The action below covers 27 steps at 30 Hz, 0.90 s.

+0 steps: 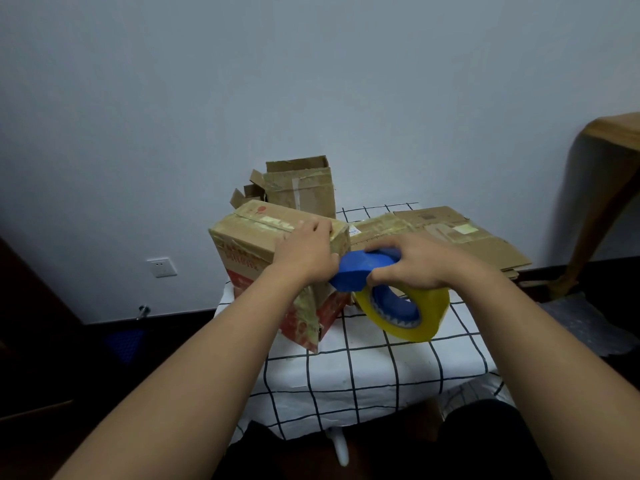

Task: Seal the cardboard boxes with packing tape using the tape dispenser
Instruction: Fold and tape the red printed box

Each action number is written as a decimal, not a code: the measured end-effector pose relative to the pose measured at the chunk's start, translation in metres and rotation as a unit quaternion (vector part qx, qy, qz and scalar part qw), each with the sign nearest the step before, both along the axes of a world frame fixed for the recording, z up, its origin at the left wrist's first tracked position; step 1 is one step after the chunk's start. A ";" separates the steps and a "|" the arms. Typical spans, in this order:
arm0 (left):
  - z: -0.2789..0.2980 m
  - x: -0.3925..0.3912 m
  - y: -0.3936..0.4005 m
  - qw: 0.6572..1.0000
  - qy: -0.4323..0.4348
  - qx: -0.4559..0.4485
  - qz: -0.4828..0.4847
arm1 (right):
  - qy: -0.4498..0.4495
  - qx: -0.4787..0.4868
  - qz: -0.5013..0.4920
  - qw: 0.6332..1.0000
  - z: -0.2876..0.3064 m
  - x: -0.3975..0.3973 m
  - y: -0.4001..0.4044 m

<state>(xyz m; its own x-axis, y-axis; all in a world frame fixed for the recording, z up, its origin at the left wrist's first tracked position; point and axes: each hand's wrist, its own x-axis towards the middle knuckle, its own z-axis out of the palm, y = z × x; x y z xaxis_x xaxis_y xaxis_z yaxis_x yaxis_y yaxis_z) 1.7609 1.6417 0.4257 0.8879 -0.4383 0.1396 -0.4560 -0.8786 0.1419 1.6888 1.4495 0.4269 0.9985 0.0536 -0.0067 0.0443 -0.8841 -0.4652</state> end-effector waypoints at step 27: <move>-0.027 0.000 0.043 0.991 -0.101 0.076 0.034 | -0.096 0.116 -0.210 0.966 -0.098 -0.006 0.016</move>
<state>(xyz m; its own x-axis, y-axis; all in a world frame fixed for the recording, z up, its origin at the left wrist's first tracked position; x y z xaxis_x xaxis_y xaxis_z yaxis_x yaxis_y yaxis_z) 1.7614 1.6847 0.3991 0.8765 -0.4088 0.2541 -0.4014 -0.9122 -0.0829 1.6825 1.4658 0.3290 0.9145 -0.3783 0.1439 -0.1906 -0.7161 -0.6714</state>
